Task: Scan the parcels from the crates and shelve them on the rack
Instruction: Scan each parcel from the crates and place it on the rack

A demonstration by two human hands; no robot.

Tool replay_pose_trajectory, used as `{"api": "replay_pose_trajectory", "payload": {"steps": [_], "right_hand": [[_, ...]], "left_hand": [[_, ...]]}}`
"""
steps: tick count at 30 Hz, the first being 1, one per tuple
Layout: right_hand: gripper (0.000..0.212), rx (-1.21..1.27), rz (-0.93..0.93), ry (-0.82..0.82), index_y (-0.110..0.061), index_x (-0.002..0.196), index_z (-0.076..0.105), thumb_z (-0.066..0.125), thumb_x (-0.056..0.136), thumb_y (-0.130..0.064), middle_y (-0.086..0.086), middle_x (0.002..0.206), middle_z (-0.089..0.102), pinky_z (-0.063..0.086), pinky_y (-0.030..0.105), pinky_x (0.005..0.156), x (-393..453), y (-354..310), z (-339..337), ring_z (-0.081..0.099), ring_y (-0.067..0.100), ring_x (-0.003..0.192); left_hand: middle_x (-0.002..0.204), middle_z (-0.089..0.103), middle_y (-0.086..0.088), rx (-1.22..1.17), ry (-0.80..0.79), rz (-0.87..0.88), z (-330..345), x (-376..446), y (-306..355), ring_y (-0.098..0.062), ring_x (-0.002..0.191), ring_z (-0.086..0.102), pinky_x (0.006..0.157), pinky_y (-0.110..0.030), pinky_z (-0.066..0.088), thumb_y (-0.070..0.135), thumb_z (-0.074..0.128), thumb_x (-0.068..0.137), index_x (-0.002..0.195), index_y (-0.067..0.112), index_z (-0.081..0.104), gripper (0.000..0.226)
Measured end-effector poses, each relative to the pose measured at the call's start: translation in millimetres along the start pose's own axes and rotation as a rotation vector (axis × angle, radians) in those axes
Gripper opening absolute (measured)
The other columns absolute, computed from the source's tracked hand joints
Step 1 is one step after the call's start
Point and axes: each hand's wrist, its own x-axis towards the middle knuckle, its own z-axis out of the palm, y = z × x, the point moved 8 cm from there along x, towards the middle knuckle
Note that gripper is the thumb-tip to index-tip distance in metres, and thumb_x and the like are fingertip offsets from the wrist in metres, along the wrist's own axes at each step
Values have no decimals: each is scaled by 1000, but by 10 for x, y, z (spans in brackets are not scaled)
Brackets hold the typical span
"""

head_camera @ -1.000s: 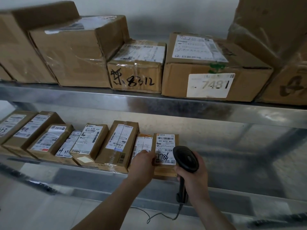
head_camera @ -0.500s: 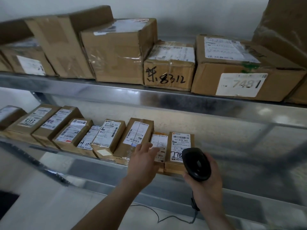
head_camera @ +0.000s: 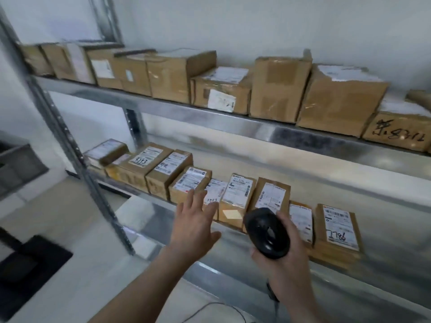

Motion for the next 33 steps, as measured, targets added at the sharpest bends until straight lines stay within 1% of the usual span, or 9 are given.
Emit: {"api": "replay_pose_trajectory", "payload": {"steps": [6, 11, 16, 19, 22, 24, 26, 28, 33], "right_hand": [[88, 17, -113, -81, -41, 128, 50, 88, 67, 9, -47, 109, 58, 38, -4, 83, -184, -487, 1341, 56, -20, 106], [87, 65, -119, -225, -38, 133, 51, 87, 69, 7, -24, 119, 61, 39, -6, 77, -310, -817, 2376, 54, -24, 103], [85, 88, -120, -368, -40, 131, 53, 88, 68, 4, -27, 115, 65, 41, 1, 82, -395, -1015, 3298, 56, -21, 104], [83, 100, -116, -446, -42, 130, 51, 88, 69, 1, -36, 109, 63, 41, 4, 84, -400, -1094, 3804, 55, -21, 103], [84, 105, -126, -514, -37, 135, 53, 88, 69, 1, -25, 116, 64, 43, 13, 92, -374, -1160, 4336, 57, -16, 106], [84, 114, -135, -556, -35, 136, 54, 88, 69, 4, -22, 118, 64, 43, 6, 85, -329, -1187, 4735, 58, -15, 104], [84, 128, -136, -601, -36, 132, 53, 86, 69, 8, -30, 111, 65, 42, -1, 77, -260, -1205, 5154, 58, -19, 100], [84, 139, -149, -636, -40, 127, 53, 86, 68, 9, -37, 108, 65, 41, -4, 78, -153, -1236, 5569, 57, -20, 102], [84, 174, -142, -704, -41, 129, 53, 87, 68, 7, -23, 119, 62, 41, -4, 79, 260, -1322, 6538, 58, -15, 106]], "left_hand": [[166, 10, -4, 32, 41, -134, -503, -467, -1444, -31, 154, 2, 123, -48, 16, 59, 68, 86, 151, 38, 32, 77], [166, 11, -5, 50, 45, -279, -829, -922, -2537, -32, 155, 2, 125, -48, 14, 59, 67, 87, 152, 36, 32, 77], [166, 13, -5, 76, 61, -438, -1090, -1364, -3460, -33, 155, 5, 124, -47, 18, 59, 68, 86, 149, 36, 35, 74], [166, 13, -5, 95, 81, -516, -1209, -1561, -3895, -33, 155, 6, 123, -48, 18, 59, 67, 86, 149, 35, 36, 74], [166, 13, -5, 111, 85, -600, -1272, -1736, -4341, -33, 155, 5, 123, -49, 20, 61, 66, 86, 148, 34, 38, 73], [166, 15, -6, 122, 85, -657, -1298, -1831, -4682, -33, 154, 6, 122, -48, 21, 62, 66, 85, 147, 33, 39, 74], [164, 18, -6, 151, 91, -711, -1321, -1893, -5052, -33, 153, 7, 120, -47, 23, 63, 67, 83, 146, 34, 41, 74], [164, 19, -5, 173, 90, -758, -1344, -1905, -5441, -32, 153, 7, 120, -47, 24, 64, 67, 82, 146, 34, 42, 75], [163, 22, -5, 196, 79, -823, -1395, -1649, -6353, -34, 153, 10, 118, -51, 25, 61, 69, 82, 146, 33, 45, 74]]}}
